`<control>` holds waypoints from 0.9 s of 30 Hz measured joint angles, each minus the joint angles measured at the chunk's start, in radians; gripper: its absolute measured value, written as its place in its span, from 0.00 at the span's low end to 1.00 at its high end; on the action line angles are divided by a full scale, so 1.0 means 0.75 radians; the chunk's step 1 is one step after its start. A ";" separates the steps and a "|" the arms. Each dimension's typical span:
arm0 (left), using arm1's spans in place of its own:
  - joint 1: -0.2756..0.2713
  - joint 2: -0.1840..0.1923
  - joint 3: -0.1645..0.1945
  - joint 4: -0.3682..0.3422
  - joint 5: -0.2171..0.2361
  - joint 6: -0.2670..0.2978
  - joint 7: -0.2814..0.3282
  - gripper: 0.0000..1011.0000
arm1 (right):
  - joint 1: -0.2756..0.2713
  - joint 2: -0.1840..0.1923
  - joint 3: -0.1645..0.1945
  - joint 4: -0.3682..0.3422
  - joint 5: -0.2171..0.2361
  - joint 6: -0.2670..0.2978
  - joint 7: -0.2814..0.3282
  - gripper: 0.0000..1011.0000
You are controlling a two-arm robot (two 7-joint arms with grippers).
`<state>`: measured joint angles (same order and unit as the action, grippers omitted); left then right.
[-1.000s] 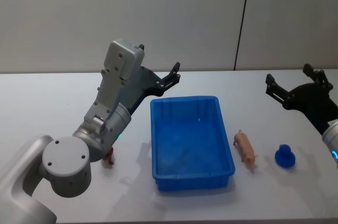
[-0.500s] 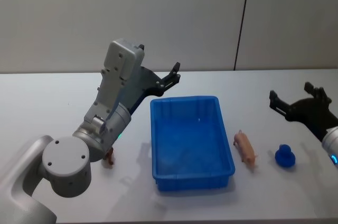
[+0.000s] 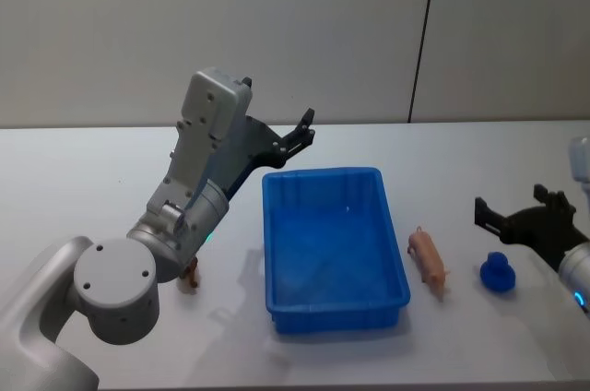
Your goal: Pick up the two dolls from the table and place them into the box.
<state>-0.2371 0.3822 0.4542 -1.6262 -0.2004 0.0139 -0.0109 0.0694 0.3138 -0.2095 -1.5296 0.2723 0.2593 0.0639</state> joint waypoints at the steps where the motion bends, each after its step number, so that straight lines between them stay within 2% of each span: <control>1: 0.000 0.000 0.000 0.000 0.000 0.000 0.000 0.99 | -0.001 -0.001 -0.001 0.008 -0.003 0.013 -0.005 0.99; 14: 0.000 0.000 0.000 0.000 0.000 0.000 0.000 0.99 | 0.000 -0.015 -0.007 0.079 -0.017 0.096 -0.032 0.99; 21: 0.000 0.000 0.000 0.000 0.000 0.000 0.000 0.99 | 0.009 -0.022 -0.010 0.132 -0.023 0.100 -0.024 0.99; 27: 0.000 0.000 0.000 0.000 0.000 0.000 0.000 0.99 | 0.028 -0.033 -0.014 0.197 -0.036 0.074 -0.001 0.99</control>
<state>-0.2371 0.3821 0.4542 -1.6262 -0.2004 0.0139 -0.0109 0.0904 0.2894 -0.2198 -1.3820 0.2453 0.3148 0.0633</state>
